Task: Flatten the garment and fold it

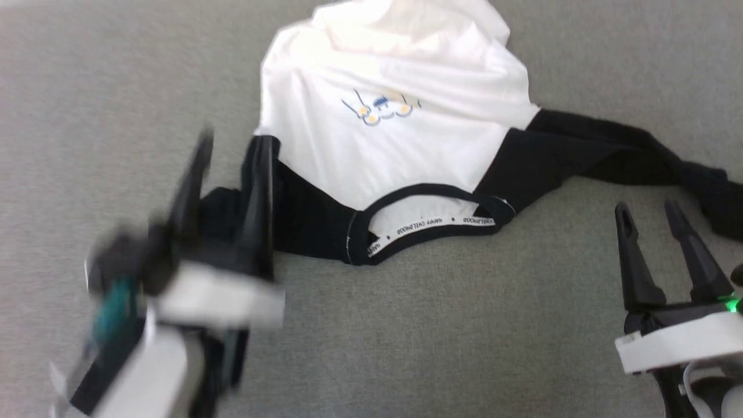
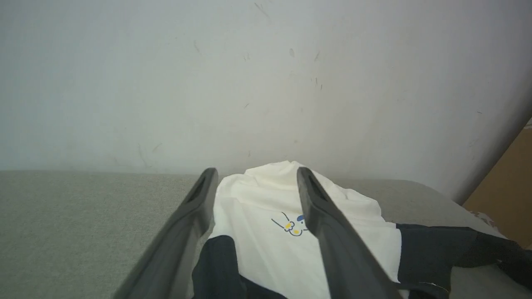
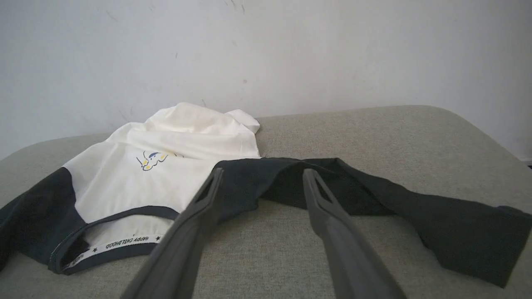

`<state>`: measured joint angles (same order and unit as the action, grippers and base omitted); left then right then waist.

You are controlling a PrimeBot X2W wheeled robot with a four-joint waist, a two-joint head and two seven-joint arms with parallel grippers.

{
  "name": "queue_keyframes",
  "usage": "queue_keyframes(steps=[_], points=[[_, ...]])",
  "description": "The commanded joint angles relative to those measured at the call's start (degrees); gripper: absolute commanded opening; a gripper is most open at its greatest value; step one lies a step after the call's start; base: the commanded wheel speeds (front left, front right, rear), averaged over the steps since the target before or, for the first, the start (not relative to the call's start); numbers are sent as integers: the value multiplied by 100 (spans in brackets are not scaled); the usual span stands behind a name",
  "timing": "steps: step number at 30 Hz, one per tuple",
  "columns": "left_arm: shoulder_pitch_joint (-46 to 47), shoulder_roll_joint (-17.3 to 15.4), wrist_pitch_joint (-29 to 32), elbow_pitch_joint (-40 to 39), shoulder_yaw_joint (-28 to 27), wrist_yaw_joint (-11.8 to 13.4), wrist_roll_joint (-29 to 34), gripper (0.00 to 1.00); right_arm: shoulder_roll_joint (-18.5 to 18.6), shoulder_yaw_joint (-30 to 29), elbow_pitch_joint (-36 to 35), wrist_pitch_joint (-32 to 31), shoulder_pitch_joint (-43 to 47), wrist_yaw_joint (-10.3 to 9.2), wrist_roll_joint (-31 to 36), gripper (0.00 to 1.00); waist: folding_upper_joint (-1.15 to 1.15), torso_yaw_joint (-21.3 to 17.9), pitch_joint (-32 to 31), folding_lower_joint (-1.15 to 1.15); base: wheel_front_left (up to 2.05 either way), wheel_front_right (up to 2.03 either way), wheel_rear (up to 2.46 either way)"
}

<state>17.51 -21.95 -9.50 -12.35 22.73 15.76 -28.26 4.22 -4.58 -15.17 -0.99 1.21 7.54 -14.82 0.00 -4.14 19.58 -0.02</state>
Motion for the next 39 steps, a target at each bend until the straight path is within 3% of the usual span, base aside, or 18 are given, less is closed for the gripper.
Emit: queue_keyframes(steps=[1, 5, 10, 19, 25, 30, 33, 38, 39], points=[[-449, 55, -136, -165, -51, 176, -28, 100, -29, -4, -40, -17, 87, -5, 29, 100, 0, 180, -317, 2, 0, 0, 0], [-1582, 267, -396, -574, -198, 582, -129, 100, -68, -103, -65, -57, 251, -5, 37, 100, 0, 278, -461, 2, 0, 0, 0], [-1992, 321, -485, -723, -161, 582, -32, 100, 76, -222, -194, -353, 98, -5, -2, 100, 0, 457, -495, 2, 0, 0, 0], [-1533, 345, -451, -603, 74, 425, 193, 100, 1304, -294, -96, -1772, -1582, -5, -450, 100, 0, 509, -75, 2, 0, 0, 0], [-1228, 447, -398, -527, 279, 371, 321, 100, 2248, 124, 760, -3026, -2573, -5, -767, 100, 0, 617, 390, 2, 0, 0, 0], [-1051, 481, -392, -458, 366, 388, 460, 100, 2694, 319, 1610, -4239, -2830, -5, -1195, 100, 0, 784, 663, 2, 0, 0, 0], [-982, 484, -379, -461, 403, 399, 521, 100, 3034, 486, 1770, -4511, -2851, -5, -1264, 100, 0, 887, 786, 2, 0, 0, 0], [-939, 505, -369, -465, 439, 418, 553, 100, 3260, 605, 2015, -4588, -2760, -5, -1366, 100, 0, 1001, 899, 2, 0, 0, 0], [-923, 519, -371, -462, 454, 427, 563, 100, 3323, 724, 2105, -4701, -2672, -5, -1521, 95, 0, 1034, 932, 2, 0, 0, 0]])
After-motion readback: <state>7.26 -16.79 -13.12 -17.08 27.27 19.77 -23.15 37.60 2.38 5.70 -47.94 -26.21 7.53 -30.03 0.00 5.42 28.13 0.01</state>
